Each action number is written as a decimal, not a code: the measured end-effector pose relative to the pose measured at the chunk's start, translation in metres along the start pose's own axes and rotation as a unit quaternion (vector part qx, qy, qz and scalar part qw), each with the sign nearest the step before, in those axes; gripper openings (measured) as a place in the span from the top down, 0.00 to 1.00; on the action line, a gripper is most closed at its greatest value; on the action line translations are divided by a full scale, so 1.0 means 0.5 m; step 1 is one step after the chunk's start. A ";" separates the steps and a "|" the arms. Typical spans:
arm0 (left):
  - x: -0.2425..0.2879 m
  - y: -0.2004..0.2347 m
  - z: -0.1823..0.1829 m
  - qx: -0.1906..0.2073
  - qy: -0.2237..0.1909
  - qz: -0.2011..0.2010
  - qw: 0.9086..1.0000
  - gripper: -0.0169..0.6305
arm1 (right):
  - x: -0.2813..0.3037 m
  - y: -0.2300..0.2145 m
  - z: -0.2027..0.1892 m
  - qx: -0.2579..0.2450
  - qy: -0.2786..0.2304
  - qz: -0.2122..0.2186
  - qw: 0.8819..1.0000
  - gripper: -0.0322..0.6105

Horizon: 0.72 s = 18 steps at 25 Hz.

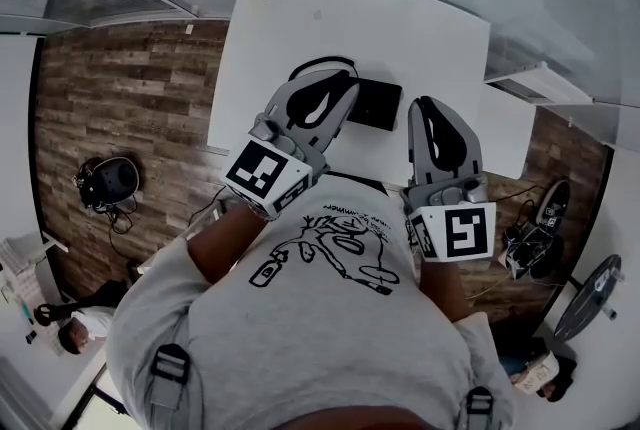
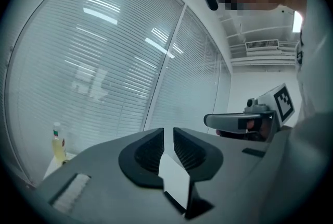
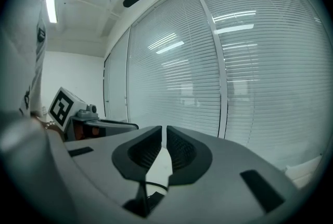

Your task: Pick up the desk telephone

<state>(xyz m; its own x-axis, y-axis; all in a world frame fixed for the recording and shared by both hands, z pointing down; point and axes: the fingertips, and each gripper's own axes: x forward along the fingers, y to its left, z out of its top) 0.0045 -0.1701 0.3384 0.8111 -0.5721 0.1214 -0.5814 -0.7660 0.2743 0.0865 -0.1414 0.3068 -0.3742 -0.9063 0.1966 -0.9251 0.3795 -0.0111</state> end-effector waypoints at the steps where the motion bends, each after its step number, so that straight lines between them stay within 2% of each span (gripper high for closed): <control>1: 0.004 0.004 -0.014 -0.009 0.006 -0.001 1.000 0.90 | 0.001 -0.006 -0.012 0.006 0.006 0.001 1.000 0.92; 7: 0.022 0.038 -0.133 -0.068 0.066 -0.002 0.995 0.81 | 0.009 -0.034 -0.114 0.059 0.054 0.008 0.997 0.92; 10: 0.026 0.062 -0.212 -0.086 0.101 0.002 0.991 0.78 | 0.019 -0.045 -0.180 0.075 0.086 0.007 0.993 0.87; 18: 0.021 0.112 -0.428 -0.139 0.199 0.012 0.970 0.77 | 0.032 -0.059 -0.357 0.097 0.174 0.004 0.980 0.84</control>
<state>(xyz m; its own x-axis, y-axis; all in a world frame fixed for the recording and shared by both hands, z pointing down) -0.0055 -0.1564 0.5590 0.7899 -0.3889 0.4741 -0.6059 -0.6138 0.5061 0.1196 -0.1337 0.4854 -0.3673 -0.7721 0.5187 -0.9300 0.3124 -0.1935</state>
